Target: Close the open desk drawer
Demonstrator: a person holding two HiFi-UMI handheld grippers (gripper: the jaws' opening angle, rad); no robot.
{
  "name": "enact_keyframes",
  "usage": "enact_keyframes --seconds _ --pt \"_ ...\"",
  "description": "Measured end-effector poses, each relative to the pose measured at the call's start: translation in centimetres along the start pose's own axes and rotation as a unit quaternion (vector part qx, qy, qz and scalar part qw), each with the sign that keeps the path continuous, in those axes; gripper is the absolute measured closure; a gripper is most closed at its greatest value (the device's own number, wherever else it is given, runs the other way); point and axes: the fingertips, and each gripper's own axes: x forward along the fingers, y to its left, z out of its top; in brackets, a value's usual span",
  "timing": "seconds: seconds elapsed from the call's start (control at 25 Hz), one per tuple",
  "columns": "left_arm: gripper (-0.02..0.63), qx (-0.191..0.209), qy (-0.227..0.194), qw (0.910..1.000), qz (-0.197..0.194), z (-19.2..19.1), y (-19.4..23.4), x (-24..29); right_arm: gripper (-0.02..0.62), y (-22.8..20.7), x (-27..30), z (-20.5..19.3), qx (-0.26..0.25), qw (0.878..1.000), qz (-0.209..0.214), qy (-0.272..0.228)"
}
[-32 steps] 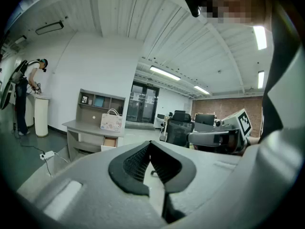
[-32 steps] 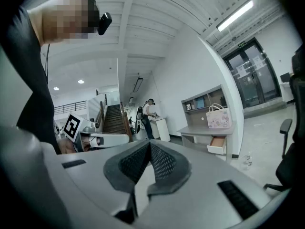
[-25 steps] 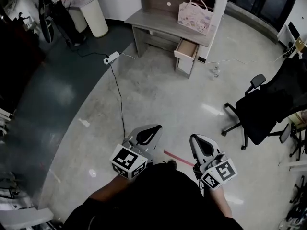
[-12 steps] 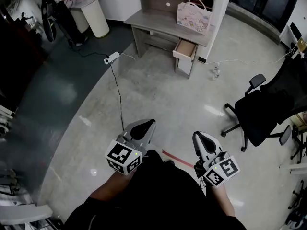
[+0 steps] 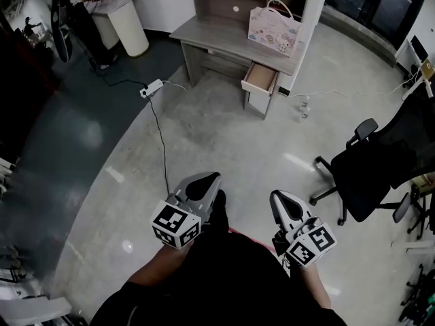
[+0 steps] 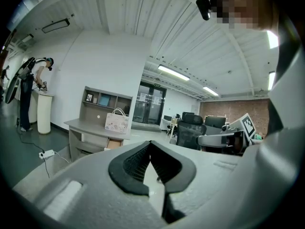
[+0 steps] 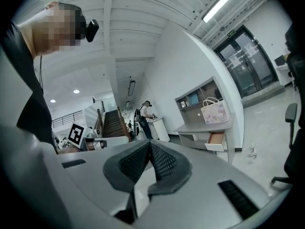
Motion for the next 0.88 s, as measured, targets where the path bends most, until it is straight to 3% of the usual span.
enact_keyframes --seconds 0.52,0.88 --pt "0.600 0.006 -0.007 0.9999 -0.010 6.5 19.1 11.7 0.581 -9.2 21.2 6.4 0.005 1.000 -0.012 -0.022" --pt "0.600 0.005 0.011 0.9997 -0.023 7.9 26.6 17.4 0.581 -13.8 30.1 6.3 0.031 0.999 -0.023 0.009"
